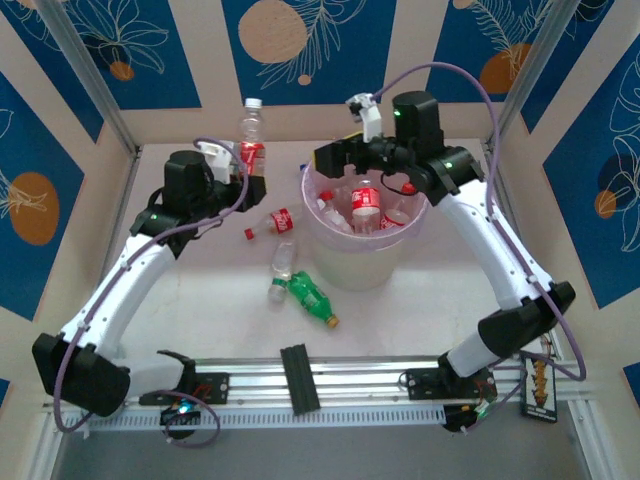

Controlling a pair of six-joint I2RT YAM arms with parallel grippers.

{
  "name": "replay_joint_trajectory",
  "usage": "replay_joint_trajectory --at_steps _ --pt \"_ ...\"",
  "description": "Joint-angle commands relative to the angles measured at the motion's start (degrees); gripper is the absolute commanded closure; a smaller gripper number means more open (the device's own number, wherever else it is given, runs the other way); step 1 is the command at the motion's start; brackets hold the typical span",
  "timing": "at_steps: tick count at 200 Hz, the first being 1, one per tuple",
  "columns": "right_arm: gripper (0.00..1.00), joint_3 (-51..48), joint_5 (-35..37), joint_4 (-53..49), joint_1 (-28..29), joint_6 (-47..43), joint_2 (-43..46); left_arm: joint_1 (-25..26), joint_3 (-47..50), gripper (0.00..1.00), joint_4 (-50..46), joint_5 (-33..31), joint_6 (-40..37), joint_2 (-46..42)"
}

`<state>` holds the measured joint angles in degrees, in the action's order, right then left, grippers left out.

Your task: Put the plastic bottles in the bin

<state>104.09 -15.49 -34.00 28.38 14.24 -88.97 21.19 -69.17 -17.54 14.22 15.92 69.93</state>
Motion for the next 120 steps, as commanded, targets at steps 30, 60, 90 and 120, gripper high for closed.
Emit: replay_joint_trajectory --at_steps 30,60,90,120 --pt "0.02 5.46 -8.09 6.10 3.39 4.86 -7.01 5.94 -0.47 0.97 4.87 5.46 3.81 -1.08" --pt "0.02 4.60 -11.42 11.74 3.26 9.11 -8.93 8.46 -1.48 0.99 6.50 7.10 4.29 0.77" --pt "0.08 4.97 -11.50 12.54 2.85 10.38 -10.50 10.07 -1.94 0.99 7.19 7.58 4.46 1.51" --pt "0.27 4.28 -12.40 13.55 2.14 11.69 -10.78 11.04 -1.28 0.98 7.52 6.92 4.64 0.64"
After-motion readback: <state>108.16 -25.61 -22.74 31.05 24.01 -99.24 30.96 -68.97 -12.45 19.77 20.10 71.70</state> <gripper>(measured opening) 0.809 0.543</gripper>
